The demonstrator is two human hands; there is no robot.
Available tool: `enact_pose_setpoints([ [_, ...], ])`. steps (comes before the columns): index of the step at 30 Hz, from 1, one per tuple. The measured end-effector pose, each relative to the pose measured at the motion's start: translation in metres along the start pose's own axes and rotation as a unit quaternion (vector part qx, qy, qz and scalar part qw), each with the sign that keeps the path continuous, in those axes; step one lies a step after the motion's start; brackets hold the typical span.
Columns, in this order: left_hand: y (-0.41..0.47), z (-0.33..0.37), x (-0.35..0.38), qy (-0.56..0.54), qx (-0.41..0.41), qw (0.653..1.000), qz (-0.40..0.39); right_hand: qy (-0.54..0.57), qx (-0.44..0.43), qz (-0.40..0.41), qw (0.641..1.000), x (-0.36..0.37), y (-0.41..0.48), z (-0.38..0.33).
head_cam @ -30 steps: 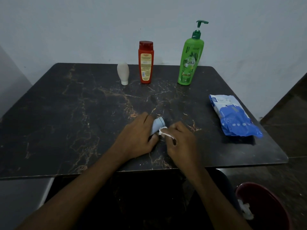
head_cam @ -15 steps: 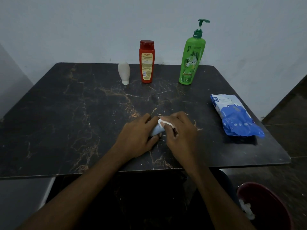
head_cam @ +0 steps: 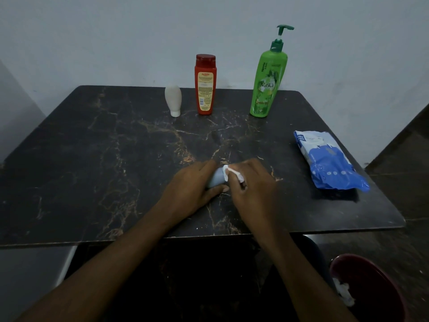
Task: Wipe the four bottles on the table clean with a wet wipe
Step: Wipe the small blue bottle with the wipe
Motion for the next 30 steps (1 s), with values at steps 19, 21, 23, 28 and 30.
enact_pose_setpoints([
  [19, 0.003, -0.004, 0.001, 0.013, -0.012, 1.0, 0.022, 0.029, -0.059, -0.073, 0.995, 0.011, -0.018, -0.004],
  [21, 0.003, -0.004, 0.002, 0.004, -0.013, 1.0, 0.017, 0.034, -0.057, -0.062, 0.996, 0.009, -0.016, -0.004],
  [23, 0.002, -0.005, 0.003, -0.002, -0.009, 1.0, 0.019, 0.029, -0.065, -0.062, 0.996, 0.009, -0.009, -0.007],
  [28, 0.001, -0.001, 0.004, 0.034, 0.011, 0.999, 0.018, -0.037, -0.015, -0.149, 0.988, 0.02, 0.021, -0.006],
  [30, 0.0, 0.002, 0.002, 0.058, 0.021, 0.998, 0.021, -0.01, 0.041, -0.21, 0.977, 0.024, 0.035, 0.001],
])
Point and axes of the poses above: each hand's wrist, its own y-axis towards the middle knuckle, its own x-axis out of the palm, z = x × y, the point moved 8 cm from there along y, towards the middle knuckle, and after that the axes turned 2 degrees about z, right-handed, at the moved point
